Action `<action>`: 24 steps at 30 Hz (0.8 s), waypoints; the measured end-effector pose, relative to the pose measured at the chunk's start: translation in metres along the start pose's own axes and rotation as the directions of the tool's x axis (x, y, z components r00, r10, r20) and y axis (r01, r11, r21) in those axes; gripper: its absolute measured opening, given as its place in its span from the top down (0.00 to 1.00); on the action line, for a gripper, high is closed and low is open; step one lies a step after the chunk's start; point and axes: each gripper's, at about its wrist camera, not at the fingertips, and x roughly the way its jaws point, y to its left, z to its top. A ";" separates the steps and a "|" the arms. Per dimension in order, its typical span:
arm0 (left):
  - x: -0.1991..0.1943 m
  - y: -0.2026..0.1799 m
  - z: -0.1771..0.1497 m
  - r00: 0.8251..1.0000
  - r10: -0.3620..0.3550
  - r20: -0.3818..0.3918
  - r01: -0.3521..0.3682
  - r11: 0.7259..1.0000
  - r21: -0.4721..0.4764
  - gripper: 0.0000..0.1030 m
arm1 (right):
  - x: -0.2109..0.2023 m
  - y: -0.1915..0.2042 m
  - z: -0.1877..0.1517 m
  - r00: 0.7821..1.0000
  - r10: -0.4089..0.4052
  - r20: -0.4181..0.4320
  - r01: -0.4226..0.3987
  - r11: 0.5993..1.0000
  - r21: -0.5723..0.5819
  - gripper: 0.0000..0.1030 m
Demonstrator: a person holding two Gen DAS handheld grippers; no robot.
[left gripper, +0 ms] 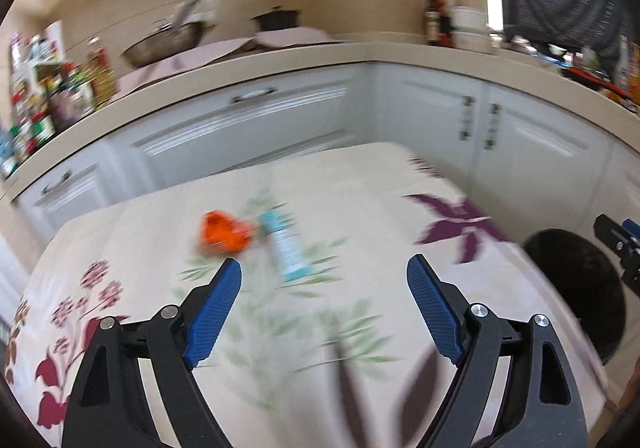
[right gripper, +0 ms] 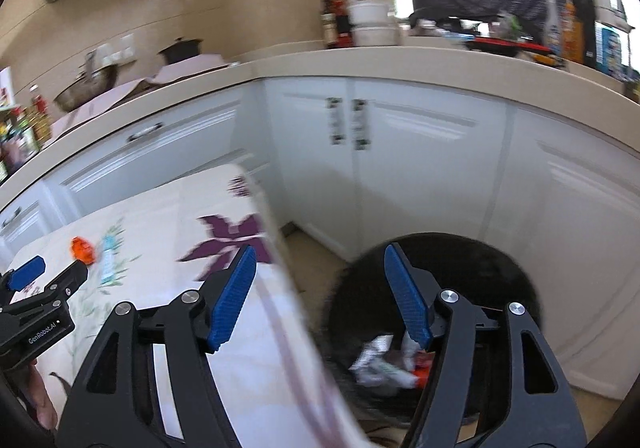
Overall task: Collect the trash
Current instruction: 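Move both open tools back over the table toward the remaining items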
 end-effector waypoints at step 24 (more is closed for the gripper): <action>0.031 0.200 -0.028 0.952 0.281 -0.119 -0.301 0.926 -0.228 0.20 | 0.091 0.202 -0.006 0.956 0.223 -0.193 -0.262 0.943 -0.206 0.38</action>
